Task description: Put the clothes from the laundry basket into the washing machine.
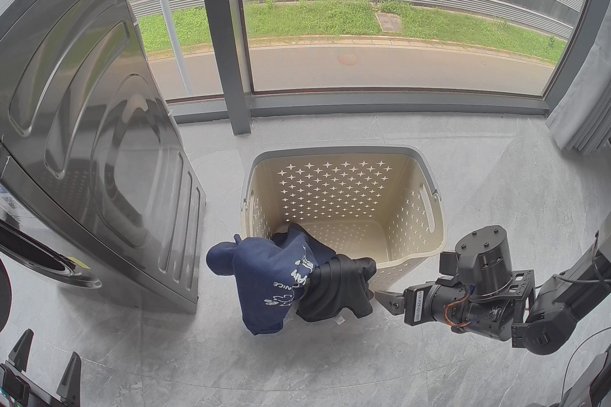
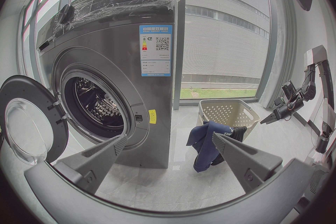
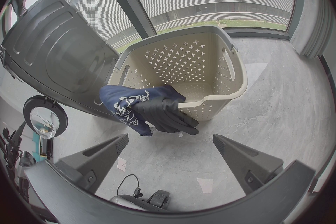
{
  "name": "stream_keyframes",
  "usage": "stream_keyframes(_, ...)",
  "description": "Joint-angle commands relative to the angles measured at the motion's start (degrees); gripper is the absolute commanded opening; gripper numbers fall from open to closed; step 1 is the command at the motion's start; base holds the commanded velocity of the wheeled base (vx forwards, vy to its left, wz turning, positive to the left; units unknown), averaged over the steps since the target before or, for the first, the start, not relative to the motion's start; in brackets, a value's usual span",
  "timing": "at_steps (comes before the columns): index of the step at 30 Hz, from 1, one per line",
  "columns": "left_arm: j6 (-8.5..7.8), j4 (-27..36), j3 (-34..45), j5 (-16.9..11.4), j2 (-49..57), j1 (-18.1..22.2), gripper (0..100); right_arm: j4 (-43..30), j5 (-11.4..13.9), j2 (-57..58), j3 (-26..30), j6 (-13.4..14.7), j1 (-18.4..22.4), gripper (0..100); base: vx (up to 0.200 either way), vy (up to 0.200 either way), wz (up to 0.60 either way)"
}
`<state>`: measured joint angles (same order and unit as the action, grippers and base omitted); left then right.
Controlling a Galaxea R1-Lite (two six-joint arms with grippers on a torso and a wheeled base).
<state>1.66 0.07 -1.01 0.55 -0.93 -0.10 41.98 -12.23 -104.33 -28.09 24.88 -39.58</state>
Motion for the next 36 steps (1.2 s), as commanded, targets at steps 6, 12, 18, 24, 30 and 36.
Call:
stream_keyframes(6,0.1,0.0,0.9,0.0,0.4,0.0,100,0.6,0.0,-4.0,-0.5,-0.1,-1.2,100,0.0,0.0,0.0)
stream_keyframes(12,0.01,0.0,0.9,0.0,0.4,0.0,100,0.6,0.0,-6.7,-1.7,-0.1,-2.0,100,0.0,0.0,0.0)
stream_keyframes(18,0.01,0.0,0.9,0.0,0.4,0.0,100,0.6,0.0,-8.5,-4.0,-0.1,-1.6,100,0.0,0.0,0.0)
stream_keyframes(24,0.1,-0.1,0.9,0.0,0.4,0.0,100,0.6,0.0,-12.2,-8.0,-0.2,-1.9,100,0.0,0.0,0.0)
stream_keyframes(30,0.1,0.0,0.9,0.0,0.4,0.0,100,0.7,0.1,-16.6,-12.7,0.1,-1.7,100,0.0,0.0,0.0)
stream_keyframes(36,0.1,0.0,0.9,0.0,0.4,0.0,100,1.5,0.3,-19.6,-16.6,0.3,-1.8,100,0.0,0.0,0.0)
